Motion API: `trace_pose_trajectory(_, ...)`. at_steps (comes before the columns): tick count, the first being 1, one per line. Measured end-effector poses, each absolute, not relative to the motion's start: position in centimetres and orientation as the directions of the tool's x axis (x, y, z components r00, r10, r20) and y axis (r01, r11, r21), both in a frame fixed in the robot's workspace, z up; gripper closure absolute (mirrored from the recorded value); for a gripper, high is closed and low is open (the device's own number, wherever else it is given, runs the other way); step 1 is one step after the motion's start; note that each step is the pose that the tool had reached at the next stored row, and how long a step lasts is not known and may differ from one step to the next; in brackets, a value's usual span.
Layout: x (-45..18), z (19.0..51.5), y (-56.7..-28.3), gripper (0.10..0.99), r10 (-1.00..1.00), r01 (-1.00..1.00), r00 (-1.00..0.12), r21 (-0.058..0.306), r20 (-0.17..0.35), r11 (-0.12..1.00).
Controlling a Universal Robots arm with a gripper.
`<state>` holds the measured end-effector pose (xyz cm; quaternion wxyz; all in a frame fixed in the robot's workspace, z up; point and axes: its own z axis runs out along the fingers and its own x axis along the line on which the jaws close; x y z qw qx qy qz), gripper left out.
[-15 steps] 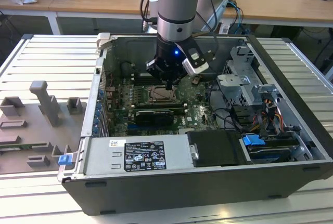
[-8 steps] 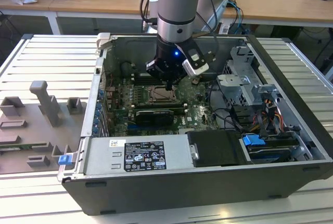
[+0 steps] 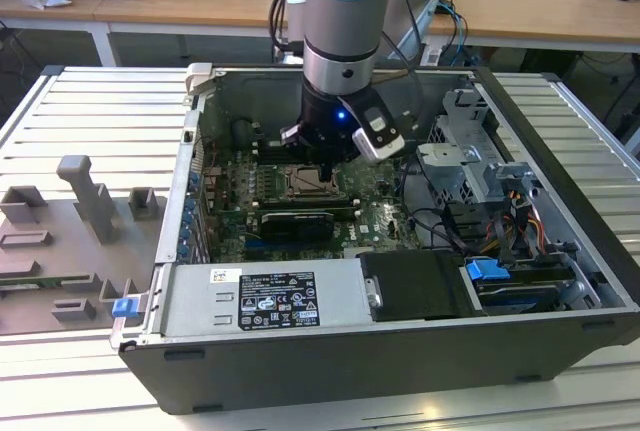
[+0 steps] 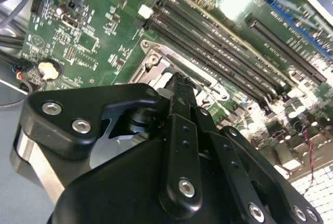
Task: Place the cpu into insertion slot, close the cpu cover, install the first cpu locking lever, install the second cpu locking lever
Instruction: 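Install the second cpu locking lever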
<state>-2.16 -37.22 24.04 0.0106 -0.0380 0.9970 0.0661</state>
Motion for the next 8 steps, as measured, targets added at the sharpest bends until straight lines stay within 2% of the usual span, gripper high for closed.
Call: trace_pose_trajectory(8,-2.22,23.98,-37.83,0.980,-0.075,-0.077,-0.997,0.131,-0.026,0.988)
